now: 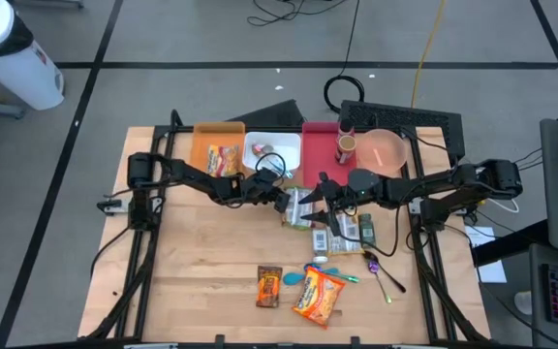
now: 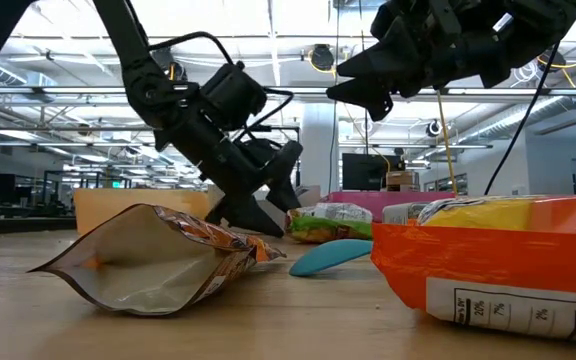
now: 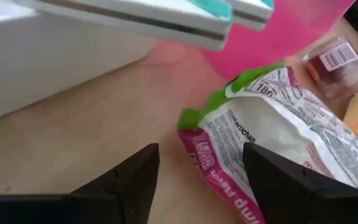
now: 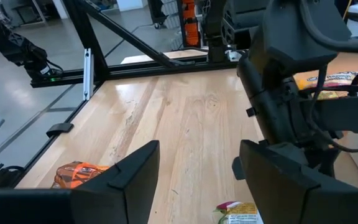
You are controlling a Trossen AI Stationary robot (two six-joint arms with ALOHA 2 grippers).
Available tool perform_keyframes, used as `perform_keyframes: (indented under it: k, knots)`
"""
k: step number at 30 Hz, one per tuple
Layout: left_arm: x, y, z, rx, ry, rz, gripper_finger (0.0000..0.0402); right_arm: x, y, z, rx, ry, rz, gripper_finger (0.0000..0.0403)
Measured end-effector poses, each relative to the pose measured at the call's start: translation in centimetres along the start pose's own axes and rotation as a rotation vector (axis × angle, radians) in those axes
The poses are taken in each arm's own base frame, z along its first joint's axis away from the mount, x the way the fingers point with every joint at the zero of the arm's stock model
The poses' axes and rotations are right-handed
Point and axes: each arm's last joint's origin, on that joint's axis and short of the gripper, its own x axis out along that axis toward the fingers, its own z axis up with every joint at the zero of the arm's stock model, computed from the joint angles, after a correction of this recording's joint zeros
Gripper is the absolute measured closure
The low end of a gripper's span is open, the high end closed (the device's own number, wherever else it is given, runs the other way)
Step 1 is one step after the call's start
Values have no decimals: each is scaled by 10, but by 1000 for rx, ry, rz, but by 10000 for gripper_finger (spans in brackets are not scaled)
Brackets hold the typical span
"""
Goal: Pick & Place Food Item
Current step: Put the green noodle pack into the orange bin
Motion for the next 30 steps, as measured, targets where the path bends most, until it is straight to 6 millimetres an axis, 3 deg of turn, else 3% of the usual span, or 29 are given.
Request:
perform_keyframes:
  k: [6,9,20,30]
  knots:
    - [6,3,-3,-19,-1,-14,160,0,1,0,-5,0,2,183]
    - [6,2,-2,-3,-10,-19,183,0,1,0,-8,0,3,185]
    - [6,-4,1,81,-19,-120,387,0,1,-2,-15,18,1,190]
    - [-7,-21,6,171,-15,-245,397,0,1,-2,-21,19,0,191]
